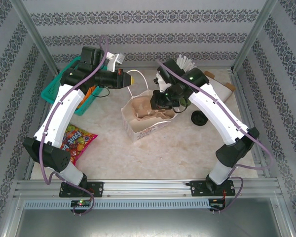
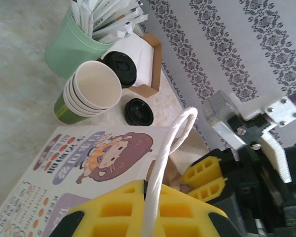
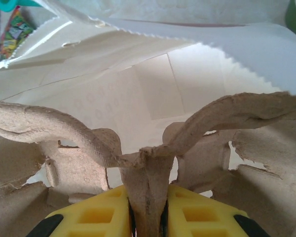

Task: Pack the takeout coffee

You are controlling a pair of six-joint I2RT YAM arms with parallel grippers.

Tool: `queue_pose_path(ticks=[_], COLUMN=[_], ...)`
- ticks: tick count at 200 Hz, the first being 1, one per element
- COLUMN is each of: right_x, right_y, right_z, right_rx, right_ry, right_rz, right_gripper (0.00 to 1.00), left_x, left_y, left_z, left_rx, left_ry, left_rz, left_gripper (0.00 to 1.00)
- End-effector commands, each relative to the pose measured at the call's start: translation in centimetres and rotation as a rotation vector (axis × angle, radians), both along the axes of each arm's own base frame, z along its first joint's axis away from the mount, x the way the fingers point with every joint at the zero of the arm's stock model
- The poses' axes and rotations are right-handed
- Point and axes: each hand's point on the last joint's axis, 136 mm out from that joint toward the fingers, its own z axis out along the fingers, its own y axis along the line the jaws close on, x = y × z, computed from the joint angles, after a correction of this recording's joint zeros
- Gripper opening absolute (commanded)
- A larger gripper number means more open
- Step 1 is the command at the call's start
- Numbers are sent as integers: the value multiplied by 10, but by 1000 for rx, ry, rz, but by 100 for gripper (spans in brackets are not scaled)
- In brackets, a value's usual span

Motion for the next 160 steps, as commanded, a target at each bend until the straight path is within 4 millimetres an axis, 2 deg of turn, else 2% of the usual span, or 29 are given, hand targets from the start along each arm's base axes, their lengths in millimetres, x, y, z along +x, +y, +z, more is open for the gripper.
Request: queue_pose_path(ticks=[1, 58, 99, 131, 160], right_x=[8, 13, 12, 7, -1], right_y=[-6, 4, 0, 0, 3], right_z=[-14, -35, -48, -56, -72], right_rx=[-96, -186, -272, -272, -272], right_ry=[-48, -70, -81, -73, -4], right_rz=[-31, 39, 102, 139, 175], right_gripper=[22, 23, 23, 23, 23], left_x=[-9, 0, 14, 26, 30], left_y=[-4, -8, -8, -5, -6], left_z=[10, 14, 16, 17, 26], left_rx=[-45, -67, -83, -90, -111], left_ry=[42, 48, 60, 56, 19], left_rz=[-6, -1, 22, 66, 70], left_gripper=[0, 0, 0, 0, 0])
